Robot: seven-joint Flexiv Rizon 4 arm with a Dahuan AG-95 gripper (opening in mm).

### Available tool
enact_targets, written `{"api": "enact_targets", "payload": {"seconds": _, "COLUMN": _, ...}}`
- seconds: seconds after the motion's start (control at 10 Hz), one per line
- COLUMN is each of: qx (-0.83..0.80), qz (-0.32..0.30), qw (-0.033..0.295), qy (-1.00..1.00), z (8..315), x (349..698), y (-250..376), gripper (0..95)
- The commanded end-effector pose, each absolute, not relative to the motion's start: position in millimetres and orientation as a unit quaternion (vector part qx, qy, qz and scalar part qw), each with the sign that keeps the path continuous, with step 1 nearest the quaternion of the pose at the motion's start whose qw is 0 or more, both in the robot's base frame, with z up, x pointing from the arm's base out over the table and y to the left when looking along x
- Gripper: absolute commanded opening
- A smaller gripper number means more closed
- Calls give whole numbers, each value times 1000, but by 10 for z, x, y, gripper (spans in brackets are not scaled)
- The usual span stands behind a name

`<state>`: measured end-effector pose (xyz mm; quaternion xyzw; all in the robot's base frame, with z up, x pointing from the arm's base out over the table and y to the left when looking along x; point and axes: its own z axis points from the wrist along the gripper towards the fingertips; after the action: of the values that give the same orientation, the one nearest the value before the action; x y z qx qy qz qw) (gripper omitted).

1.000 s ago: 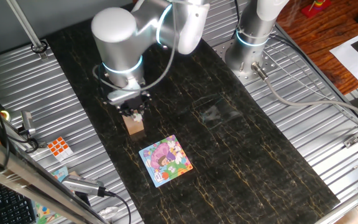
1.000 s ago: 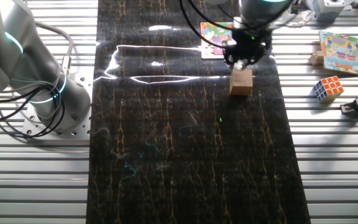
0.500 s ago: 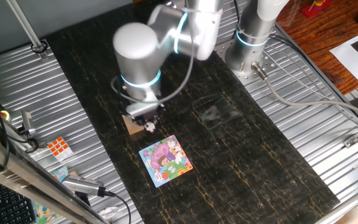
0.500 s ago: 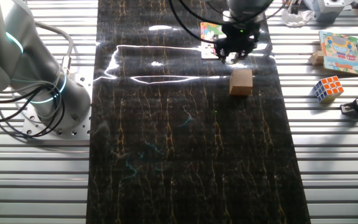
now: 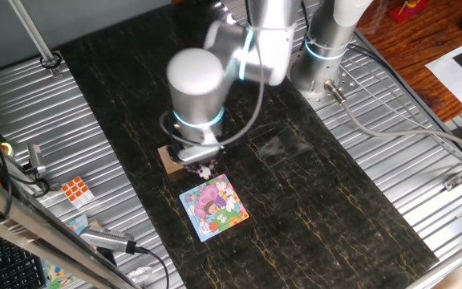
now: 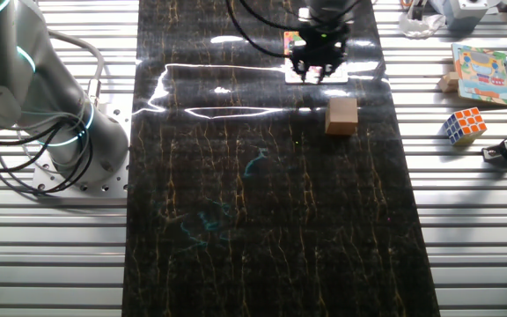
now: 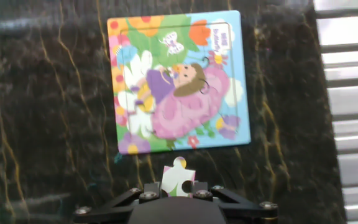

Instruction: Assemble one piece of a puzzle

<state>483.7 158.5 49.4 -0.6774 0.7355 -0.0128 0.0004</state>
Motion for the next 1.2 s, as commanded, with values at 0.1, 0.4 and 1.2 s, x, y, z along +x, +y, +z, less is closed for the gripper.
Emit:
{"api": "enact_targets", "payload": {"seconds": 0.1, "qx": -676, "qz": -15, "qw": 1, "qy": 737, "z": 432, "x": 4796, "y": 1633, "gripper": 0}}
{"api": "enact_targets", "payload": {"seconds": 0.4, "qx": -669, "qz": -19, "qw": 0, "qy": 743, "z": 328, "x": 4687, "y": 1734, "gripper": 0}}
{"api": "enact_targets", "payload": {"seconds": 1.2, "qx": -668, "qz": -27, "qw": 0, "qy": 744, "z": 171, "x": 4596, "y": 1921, "gripper": 0}}
